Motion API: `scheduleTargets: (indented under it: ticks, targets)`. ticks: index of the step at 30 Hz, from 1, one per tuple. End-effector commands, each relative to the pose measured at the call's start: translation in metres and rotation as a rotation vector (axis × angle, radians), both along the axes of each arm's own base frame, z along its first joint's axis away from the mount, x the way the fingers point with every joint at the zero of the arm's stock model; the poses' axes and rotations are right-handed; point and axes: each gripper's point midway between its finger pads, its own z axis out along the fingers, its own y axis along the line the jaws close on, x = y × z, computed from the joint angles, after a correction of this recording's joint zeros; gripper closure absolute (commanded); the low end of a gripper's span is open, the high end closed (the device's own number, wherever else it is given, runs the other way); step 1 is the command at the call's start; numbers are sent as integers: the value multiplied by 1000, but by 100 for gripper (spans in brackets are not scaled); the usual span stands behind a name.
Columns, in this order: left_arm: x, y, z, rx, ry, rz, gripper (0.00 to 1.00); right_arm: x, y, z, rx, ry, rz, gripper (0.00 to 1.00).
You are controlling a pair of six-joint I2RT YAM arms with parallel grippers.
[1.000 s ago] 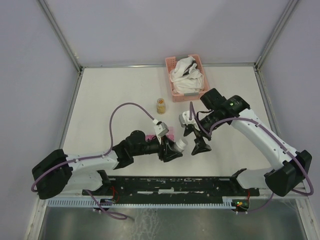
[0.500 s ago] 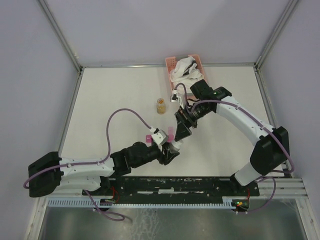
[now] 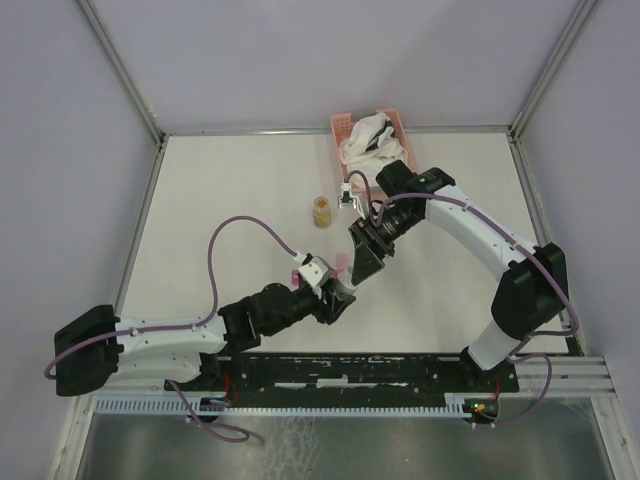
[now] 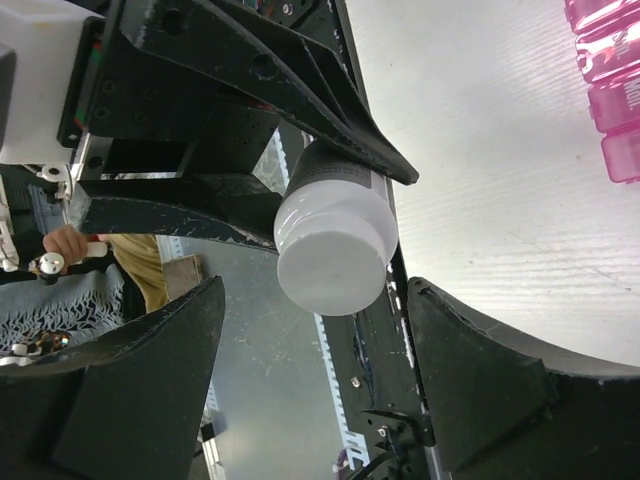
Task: Sort the pills into containers
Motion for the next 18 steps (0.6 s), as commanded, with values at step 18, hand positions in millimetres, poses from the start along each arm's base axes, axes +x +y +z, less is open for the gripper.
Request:
scheduleTargets:
  ticks: [18]
  targets:
    - [2,-11,23,-59,-42,-16,97,0,12,13,62,-6,15,39]
